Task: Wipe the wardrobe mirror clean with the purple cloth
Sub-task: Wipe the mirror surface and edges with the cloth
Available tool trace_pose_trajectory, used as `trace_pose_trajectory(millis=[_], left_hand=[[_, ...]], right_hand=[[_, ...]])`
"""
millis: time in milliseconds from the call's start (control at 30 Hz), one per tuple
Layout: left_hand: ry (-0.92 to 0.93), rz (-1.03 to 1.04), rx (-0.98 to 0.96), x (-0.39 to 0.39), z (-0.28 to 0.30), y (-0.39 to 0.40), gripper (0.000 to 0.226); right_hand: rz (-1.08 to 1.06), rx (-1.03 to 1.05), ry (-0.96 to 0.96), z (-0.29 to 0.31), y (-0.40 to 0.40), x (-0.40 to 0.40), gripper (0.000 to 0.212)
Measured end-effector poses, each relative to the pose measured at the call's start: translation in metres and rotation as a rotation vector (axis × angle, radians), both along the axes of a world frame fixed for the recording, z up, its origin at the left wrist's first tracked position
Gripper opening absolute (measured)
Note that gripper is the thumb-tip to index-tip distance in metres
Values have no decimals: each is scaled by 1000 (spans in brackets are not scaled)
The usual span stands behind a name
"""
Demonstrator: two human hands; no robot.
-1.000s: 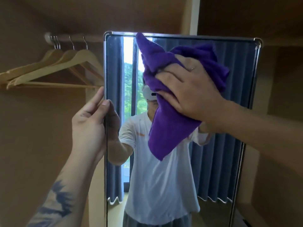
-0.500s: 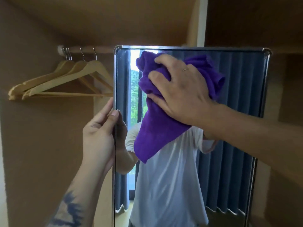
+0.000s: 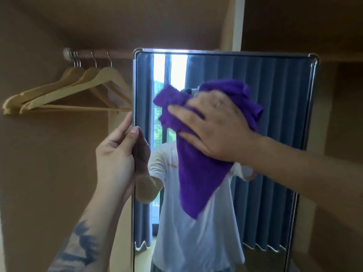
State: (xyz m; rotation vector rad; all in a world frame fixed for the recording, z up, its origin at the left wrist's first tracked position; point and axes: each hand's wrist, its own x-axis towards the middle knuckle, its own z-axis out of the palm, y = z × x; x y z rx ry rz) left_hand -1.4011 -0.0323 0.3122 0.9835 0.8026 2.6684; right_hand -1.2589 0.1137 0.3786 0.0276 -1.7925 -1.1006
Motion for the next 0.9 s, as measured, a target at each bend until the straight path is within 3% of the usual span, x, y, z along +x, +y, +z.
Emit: trace_pose_trajectory(millis=[100,233,333,467,567,667,733,767,900], left_hand=[[4,5,-5,-3,-1,1,33],[18,-37,-39,-9,-4,1,33],[24,-32,-32,-8,-4,1,33],[8,-43,-6,-7,-2,1,33],[11,-28,-8,-7,-2,1,33],[12,-77,-34,-8,-3,-3,38],[5,-107,-46,-8,-1,-5,39],[3,-117,-33,-8,-1,-5,37],[-54,-134,13,-15,-2,3,35]], right_hand=[[-38,-44,117,-25,-3,-9,50],[-27,68,-237,-100,-2,-3,50],[-67,137,-439,-75,2,1,60],[-153,-5,-112,10,1,2,68],[-152,-69,-8,-1,-6,-4,68],[-95,35,-290,-52,-5,-11,64],[-86,151,-516,-46,-4,-10,60],[-96,181,-522,-28,-4,-10,60],[-154,-13,-143,57,-10,-13,66]])
